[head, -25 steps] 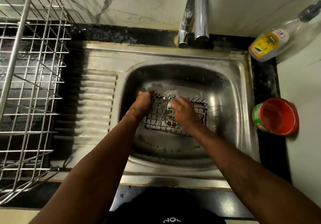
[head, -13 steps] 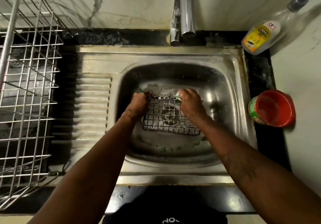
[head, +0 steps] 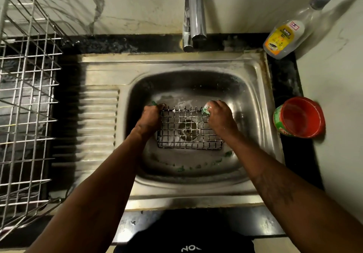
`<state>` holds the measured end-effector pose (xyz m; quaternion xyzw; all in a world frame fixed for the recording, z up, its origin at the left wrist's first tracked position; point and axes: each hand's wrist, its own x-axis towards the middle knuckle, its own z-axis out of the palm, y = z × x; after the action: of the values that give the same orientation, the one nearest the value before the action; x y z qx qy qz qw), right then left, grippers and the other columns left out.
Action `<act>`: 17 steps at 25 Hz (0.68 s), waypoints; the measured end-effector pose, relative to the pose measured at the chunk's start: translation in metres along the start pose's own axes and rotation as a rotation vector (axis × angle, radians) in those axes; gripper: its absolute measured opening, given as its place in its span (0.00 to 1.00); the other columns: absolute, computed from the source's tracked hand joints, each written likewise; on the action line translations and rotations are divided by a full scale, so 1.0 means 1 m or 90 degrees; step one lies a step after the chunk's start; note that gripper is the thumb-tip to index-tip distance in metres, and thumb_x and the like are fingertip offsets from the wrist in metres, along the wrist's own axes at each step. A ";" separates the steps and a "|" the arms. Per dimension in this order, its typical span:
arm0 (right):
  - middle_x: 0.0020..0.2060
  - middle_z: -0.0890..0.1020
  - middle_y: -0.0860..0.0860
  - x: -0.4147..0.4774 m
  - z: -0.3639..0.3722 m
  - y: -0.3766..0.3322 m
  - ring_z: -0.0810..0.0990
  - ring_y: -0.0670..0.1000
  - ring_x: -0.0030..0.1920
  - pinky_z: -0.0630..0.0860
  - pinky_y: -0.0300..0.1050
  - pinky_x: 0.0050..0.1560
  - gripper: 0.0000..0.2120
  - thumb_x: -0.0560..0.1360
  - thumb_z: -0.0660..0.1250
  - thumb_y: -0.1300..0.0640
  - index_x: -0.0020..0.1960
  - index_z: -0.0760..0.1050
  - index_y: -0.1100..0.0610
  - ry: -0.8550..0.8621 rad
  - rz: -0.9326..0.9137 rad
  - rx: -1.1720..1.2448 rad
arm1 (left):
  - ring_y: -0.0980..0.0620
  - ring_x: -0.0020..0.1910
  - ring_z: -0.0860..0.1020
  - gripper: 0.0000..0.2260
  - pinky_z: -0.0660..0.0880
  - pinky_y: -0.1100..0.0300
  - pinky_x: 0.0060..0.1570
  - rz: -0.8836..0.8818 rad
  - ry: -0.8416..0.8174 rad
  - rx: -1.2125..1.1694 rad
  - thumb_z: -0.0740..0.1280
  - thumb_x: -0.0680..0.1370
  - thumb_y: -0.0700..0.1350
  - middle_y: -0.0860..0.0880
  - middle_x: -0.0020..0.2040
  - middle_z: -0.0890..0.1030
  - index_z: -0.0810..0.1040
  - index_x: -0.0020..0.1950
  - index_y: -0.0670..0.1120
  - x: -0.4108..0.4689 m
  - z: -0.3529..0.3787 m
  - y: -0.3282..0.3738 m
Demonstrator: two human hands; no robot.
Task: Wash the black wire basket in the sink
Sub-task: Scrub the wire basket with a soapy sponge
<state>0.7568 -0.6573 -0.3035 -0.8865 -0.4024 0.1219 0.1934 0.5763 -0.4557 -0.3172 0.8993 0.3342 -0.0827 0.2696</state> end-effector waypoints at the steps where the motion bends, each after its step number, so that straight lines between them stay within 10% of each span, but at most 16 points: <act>1: 0.47 0.82 0.61 -0.004 -0.001 -0.001 0.79 0.60 0.48 0.79 0.55 0.45 0.13 0.73 0.67 0.73 0.55 0.79 0.64 0.004 -0.004 -0.007 | 0.35 0.53 0.82 0.17 0.76 0.48 0.58 0.001 0.000 -0.002 0.60 0.80 0.32 0.37 0.55 0.83 0.79 0.65 0.42 0.000 0.001 -0.001; 6: 0.47 0.81 0.57 -0.088 0.007 -0.005 0.79 0.56 0.47 0.76 0.45 0.45 0.13 0.72 0.69 0.73 0.54 0.80 0.62 -0.045 -0.182 -0.001 | 0.40 0.48 0.83 0.15 0.78 0.51 0.52 0.000 -0.014 -0.001 0.61 0.80 0.32 0.40 0.51 0.84 0.80 0.63 0.43 -0.001 0.000 -0.003; 11: 0.51 0.82 0.60 -0.034 -0.010 0.011 0.80 0.59 0.50 0.72 0.42 0.45 0.16 0.72 0.69 0.71 0.58 0.80 0.62 0.007 0.076 0.012 | 0.40 0.51 0.81 0.16 0.81 0.49 0.55 -0.018 -0.041 0.000 0.63 0.81 0.35 0.42 0.54 0.84 0.79 0.65 0.49 0.002 0.000 -0.008; 17: 0.52 0.81 0.60 -0.016 -0.026 0.016 0.79 0.59 0.51 0.73 0.45 0.48 0.17 0.71 0.70 0.71 0.59 0.79 0.63 -0.002 0.120 -0.021 | 0.31 0.55 0.79 0.19 0.73 0.44 0.57 -0.014 -0.019 0.038 0.59 0.78 0.29 0.37 0.54 0.83 0.78 0.65 0.43 0.003 0.005 -0.011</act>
<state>0.7666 -0.6856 -0.2864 -0.9232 -0.3198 0.1343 0.1655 0.5715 -0.4502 -0.3267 0.9017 0.3376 -0.1093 0.2470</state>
